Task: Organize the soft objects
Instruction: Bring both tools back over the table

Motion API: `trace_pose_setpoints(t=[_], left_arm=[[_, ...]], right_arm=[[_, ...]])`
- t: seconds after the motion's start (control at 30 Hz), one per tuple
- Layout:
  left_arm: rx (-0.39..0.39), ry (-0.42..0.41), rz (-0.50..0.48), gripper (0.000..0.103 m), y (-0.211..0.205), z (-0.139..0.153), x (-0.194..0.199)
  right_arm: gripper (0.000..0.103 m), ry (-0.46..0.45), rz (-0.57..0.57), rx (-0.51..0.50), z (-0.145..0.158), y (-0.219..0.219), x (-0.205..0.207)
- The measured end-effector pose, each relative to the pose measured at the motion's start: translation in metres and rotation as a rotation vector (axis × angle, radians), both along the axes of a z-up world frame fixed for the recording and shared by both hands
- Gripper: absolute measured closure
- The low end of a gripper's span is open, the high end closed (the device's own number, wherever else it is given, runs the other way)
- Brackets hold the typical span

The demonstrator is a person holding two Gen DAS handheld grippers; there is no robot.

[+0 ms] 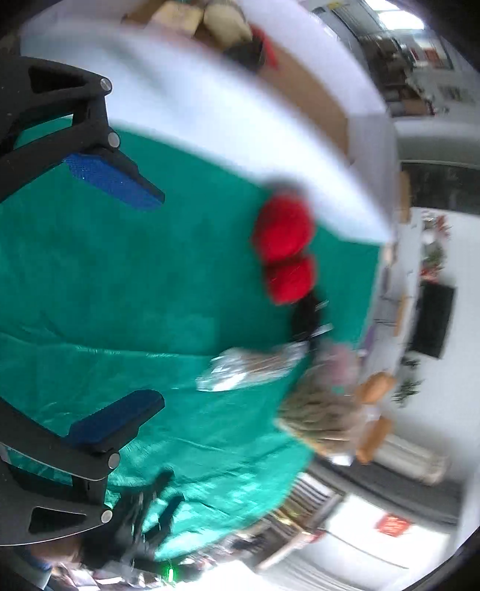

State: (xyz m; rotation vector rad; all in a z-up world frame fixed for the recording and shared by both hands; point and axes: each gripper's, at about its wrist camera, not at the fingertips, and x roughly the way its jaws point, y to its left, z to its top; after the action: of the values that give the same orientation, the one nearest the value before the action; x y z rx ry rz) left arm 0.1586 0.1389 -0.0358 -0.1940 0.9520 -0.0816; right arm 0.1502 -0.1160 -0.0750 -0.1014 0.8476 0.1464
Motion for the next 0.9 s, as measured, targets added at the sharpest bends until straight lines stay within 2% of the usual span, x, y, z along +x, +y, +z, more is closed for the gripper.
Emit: trace_pose_setpoints(t=[0.1,0.17,0.3,0.37,0.43,0.53,0.63,0.8,0.9], left_arm=[[0.051,0.030,-0.003,0.006,-0.026,-0.023,0.023],[0.095,0.017,-0.004,0.006,-0.037,-0.029,0.028],[0.215,-0.009,0.002,0.006,-0.043,-0.036,0.038],[0.242,-0.003,0.003,0.006,-0.043,-0.046,0.040],[0.240,0.010,0.013,0.006,-0.036,-0.056,0.039],[0.196,0.018,0.005,0.006,-0.033,-0.062,0.038],[0.213,0.018,0.016,0.006,-0.033,-0.064,0.036],[0.195,0.030,0.025,0.000,-0.031,-0.068,0.038],[0.198,0.019,0.026,0.000,-0.034,-0.069,0.039]], right_arm=[[0.032,-0.012,-0.018,0.017,-0.005,-0.016,-0.008],[0.032,-0.001,-0.029,0.038,-0.011,-0.019,-0.005],[0.032,0.008,-0.038,0.042,-0.015,-0.017,-0.004],[0.031,0.033,-0.044,0.033,-0.020,-0.017,-0.003],[0.029,0.035,-0.049,0.022,-0.023,-0.013,-0.002],[0.027,0.035,-0.056,0.013,-0.024,-0.013,-0.002],[0.026,0.035,-0.058,0.012,-0.024,-0.014,-0.005],[0.024,0.034,-0.068,0.001,-0.024,-0.013,-0.004],[0.023,0.033,-0.068,-0.003,-0.023,-0.013,-0.004]])
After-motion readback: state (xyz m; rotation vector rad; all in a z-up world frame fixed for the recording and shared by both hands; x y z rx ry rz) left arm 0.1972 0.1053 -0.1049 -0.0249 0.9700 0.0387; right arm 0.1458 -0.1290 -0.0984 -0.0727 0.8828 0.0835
